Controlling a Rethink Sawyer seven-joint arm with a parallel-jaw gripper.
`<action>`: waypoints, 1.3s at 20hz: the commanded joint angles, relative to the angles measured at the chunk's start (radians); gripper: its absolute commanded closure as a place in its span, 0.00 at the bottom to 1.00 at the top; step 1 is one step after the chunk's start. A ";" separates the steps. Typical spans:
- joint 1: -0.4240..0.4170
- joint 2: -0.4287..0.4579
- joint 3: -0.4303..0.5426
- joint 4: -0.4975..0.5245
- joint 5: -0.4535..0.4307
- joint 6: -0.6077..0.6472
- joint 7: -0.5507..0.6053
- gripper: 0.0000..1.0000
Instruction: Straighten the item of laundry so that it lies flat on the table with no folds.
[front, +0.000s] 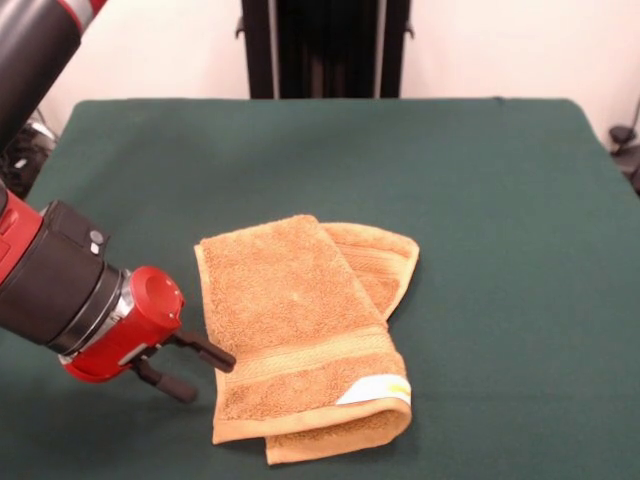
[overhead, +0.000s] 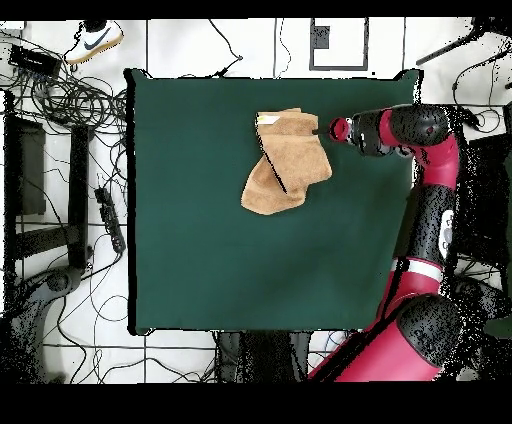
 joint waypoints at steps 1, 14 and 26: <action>0.042 0.085 -0.140 0.091 -0.050 -0.213 -0.216 0.00; 0.049 0.076 -0.185 0.196 0.001 -0.349 -0.098 0.00; 0.085 0.062 -0.231 0.199 0.036 -0.379 -0.068 0.00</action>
